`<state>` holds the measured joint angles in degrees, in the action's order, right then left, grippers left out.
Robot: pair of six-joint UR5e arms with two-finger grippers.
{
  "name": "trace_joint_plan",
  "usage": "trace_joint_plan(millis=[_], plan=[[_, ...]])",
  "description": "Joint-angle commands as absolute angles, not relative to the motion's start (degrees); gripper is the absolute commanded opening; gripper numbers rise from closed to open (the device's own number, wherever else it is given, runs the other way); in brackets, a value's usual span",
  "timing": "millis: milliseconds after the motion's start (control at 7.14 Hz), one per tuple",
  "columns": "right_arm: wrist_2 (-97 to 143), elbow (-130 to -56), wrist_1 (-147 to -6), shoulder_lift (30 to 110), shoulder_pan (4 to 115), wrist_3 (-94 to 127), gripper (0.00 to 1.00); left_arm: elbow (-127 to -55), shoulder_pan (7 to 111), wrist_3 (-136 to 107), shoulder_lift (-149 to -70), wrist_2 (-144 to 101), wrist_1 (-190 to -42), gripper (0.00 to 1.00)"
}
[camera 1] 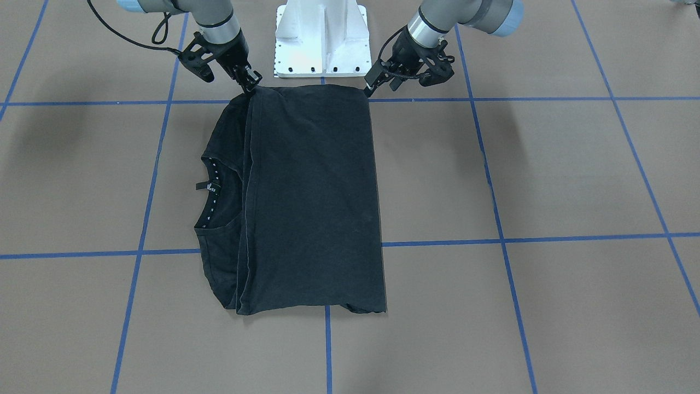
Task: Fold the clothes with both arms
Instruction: 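Lower the left gripper to the shirt's near corner beside the right gripper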
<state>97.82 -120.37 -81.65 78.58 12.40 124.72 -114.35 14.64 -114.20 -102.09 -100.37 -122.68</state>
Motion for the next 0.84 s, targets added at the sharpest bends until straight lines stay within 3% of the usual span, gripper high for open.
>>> trace_joint_plan(millis=[0, 700], plan=[[97.8, -120.4, -81.7, 78.6, 12.8, 124.7, 0.00, -112.9, 12.3, -114.4, -102.5, -98.9, -122.8, 0.85], [97.9, -120.4, -81.7, 78.6, 13.3, 124.6, 0.00, -109.2, 10.8, -116.8, -105.8, -97.9, -122.8, 0.72]])
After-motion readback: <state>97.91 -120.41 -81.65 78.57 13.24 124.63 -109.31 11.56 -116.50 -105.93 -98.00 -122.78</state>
